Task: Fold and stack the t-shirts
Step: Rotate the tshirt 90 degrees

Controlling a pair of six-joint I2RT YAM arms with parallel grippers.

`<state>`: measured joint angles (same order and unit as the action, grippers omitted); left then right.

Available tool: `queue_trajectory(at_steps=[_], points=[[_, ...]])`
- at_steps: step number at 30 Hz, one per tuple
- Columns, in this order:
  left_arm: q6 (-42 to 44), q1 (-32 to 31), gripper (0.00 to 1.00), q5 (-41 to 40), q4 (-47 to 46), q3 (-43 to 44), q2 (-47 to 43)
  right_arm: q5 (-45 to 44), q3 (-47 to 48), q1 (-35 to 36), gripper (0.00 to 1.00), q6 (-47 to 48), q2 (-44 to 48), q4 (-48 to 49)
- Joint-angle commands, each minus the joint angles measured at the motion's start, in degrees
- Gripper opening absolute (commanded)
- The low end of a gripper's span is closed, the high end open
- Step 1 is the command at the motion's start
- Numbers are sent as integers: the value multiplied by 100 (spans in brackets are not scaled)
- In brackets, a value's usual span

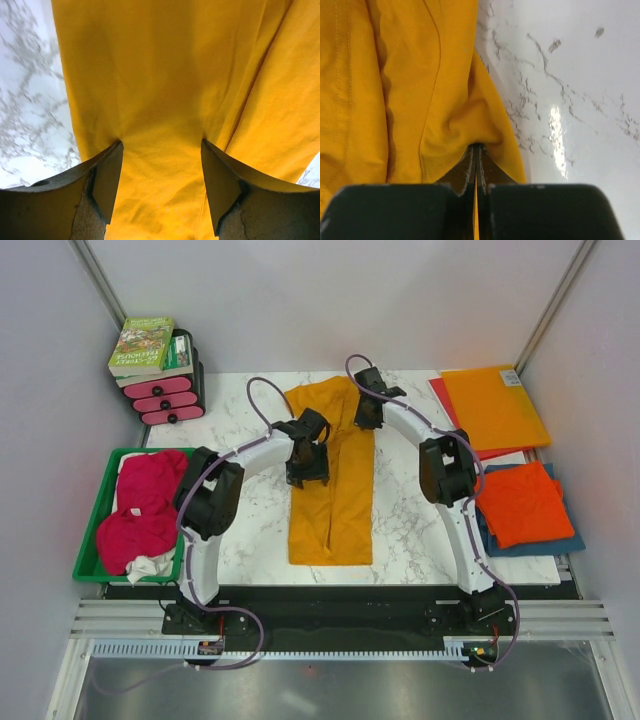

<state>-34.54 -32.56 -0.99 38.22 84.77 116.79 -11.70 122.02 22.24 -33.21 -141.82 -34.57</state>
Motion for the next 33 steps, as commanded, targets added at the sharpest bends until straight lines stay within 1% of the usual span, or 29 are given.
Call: queue_trajectory(at_steps=[1,3,4,6,7,8,9,10,12,13,14,15,16,18,19,21,22,24,25,26,28,29,31,33], points=[[431,83,72,-234,283,382,414,133,585,-123,0,60,-513,-217],[422,83,72,-252,257,514,345,151,753,-123,0,113,-461,-165],[414,74,73,-287,204,514,161,177,745,-132,0,70,-287,-121],[291,74,76,-436,2,400,-94,168,456,-106,1,-27,73,186],[256,74,79,-454,-77,348,-409,177,46,-88,9,-97,545,379],[220,74,80,-454,-199,234,-542,169,-115,-45,14,-106,785,676],[159,65,80,-437,-227,189,-683,151,-195,-18,20,-107,970,697],[141,65,81,-419,-253,145,-806,160,-213,8,28,-107,1250,688],[45,48,81,-393,-271,-56,-1201,230,-283,87,34,-54,1516,644],[18,30,81,-384,-297,-318,-1351,265,-423,131,36,7,1743,627],[-52,-22,81,-375,-358,-486,-1700,300,-520,166,37,147,1850,627],[-105,-58,80,-384,-394,-662,-1843,300,-634,210,37,209,1964,635],[-157,-145,77,-375,-437,-1055,-2001,257,-888,289,35,271,2130,627],[-342,-251,74,-401,-595,-1461,-2352,178,-1126,395,30,446,2228,618],[-412,-312,73,-436,-648,-1872,-2441,125,-1284,491,27,473,2255,592],[-693,-462,72,-594,-806,-2288,-2695,72,-1382,597,26,613,2238,583],[-816,-497,71,-638,-842,-2664,-2766,-15,-1339,728,25,701,2168,583],[-1203,-541,70,-604,-938,-3017,-2942,-462,-1172,904,26,912,2045,557],[-1308,-550,70,-543,-1069,-3341,-3178,-647,-928,1062,30,1165,1888,539],[-1474,-559,69,-473,-1123,-3475,-3302,-1084,-769,1150,32,1290,1790,495],[-1511,-568,69,-463,-1220,-3773,-3740,-1360,-287,1300,38,1649,1466,433],[-1450,-568,70,-515,-1229,-3827,-3856,-1570,-153,1318,40,1721,1360,425],[-1345,-568,72,-586,-1220,-3854,-4137,-1677,198,1318,44,1887,1053,424],[-1213,-568,73,-560,-1141,-3828,-4234,-1799,427,1318,47,2011,824,424]])
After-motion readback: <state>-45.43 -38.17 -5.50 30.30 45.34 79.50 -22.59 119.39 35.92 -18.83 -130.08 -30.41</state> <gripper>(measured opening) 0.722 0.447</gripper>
